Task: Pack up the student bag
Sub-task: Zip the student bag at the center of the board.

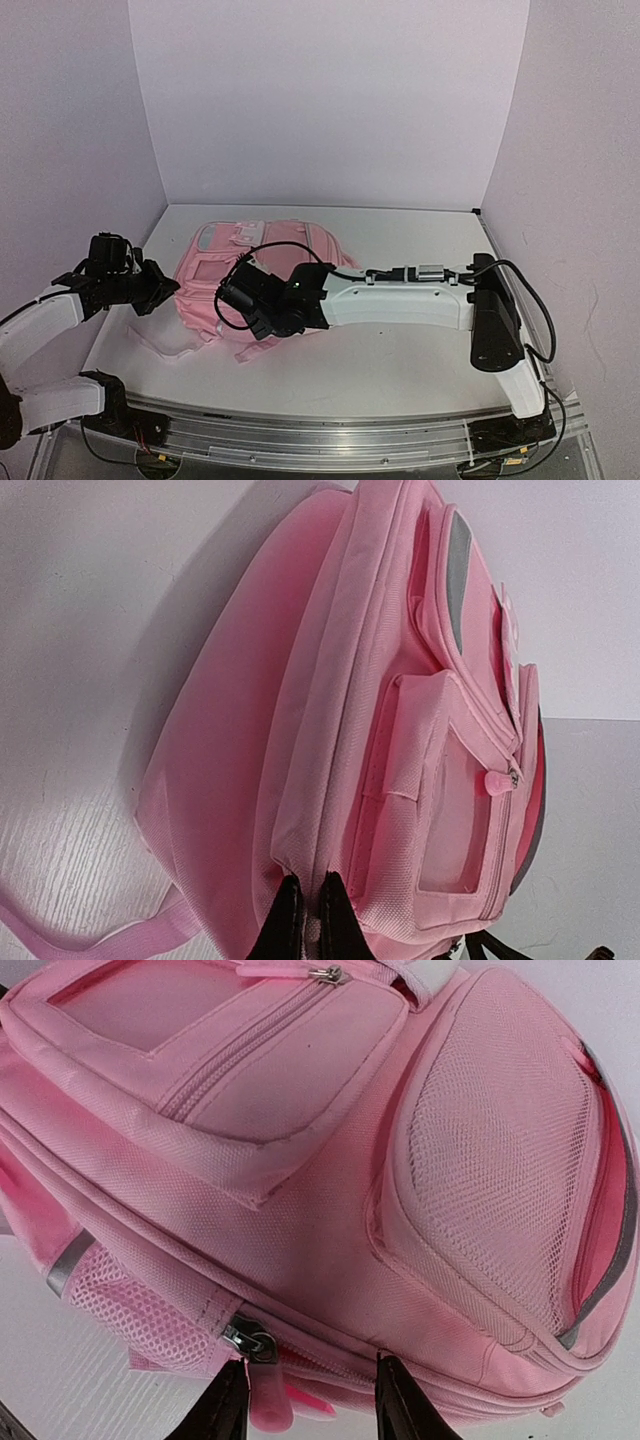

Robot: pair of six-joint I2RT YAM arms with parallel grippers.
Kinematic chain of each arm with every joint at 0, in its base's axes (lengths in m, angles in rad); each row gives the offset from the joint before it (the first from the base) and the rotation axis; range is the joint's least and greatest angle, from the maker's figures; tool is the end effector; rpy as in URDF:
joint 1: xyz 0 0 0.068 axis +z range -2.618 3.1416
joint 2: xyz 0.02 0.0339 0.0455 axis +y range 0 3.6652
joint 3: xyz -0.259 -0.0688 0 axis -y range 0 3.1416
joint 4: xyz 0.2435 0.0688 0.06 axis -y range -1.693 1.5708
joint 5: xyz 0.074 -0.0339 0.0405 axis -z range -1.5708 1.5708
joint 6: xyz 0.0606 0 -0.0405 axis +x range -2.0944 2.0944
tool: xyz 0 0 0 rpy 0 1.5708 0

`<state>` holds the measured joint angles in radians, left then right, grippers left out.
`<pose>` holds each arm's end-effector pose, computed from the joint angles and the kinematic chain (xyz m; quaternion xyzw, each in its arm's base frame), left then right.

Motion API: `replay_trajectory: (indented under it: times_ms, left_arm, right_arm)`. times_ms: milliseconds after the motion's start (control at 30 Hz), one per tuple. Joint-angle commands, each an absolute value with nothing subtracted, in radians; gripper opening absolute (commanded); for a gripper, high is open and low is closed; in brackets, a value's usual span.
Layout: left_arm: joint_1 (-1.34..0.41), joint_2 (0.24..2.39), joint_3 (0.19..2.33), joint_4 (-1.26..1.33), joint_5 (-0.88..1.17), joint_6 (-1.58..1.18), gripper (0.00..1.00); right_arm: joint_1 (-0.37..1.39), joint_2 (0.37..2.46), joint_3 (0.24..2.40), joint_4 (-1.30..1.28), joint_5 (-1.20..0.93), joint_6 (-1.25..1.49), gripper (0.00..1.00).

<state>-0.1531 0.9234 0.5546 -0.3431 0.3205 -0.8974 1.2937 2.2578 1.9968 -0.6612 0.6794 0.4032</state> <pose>0.2067 -0.0512 0.2024 -0.2645 0.8603 -0.3316 0.2829 0.1756 0.4784 0.2123 -0.2891 0.8523 0.0166 0.4356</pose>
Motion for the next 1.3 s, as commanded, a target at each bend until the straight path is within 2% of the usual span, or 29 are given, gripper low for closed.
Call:
replay_trajectory:
  times_ms: [0,200,800,1000,1133,1267]
  left_arm:
    - [-0.161,0.877,0.561,-0.328,0.384,-0.901,0.0]
    - [-0.161,0.883,0.57,-0.342,0.366,-0.891,0.0]
    - [-0.162,0.941,0.598,-0.328,0.338,-0.873,0.0]
    - [-0.161,0.943,0.6,-0.328,0.336,-0.873,0.0]
    - [-0.161,0.942,0.601,-0.331,0.329,-0.87,0.0]
    - [-0.16,0.955,0.597,-0.33,0.318,-0.863,0.0]
  right_arm:
    - [1.296,2.228,2.011,-0.654,0.672,0.46,0.4]
    - [1.301,2.248,2.011,-0.663,0.727,0.458,0.35]
    - [1.311,2.333,2.077,-0.742,0.708,0.42,0.36]
    - [1.31,2.343,2.098,-0.744,0.754,0.414,0.19]
    - [1.31,2.334,2.093,-0.744,0.766,0.422,0.03]
    - [1.31,2.304,2.066,-0.743,0.746,0.434,0.0]
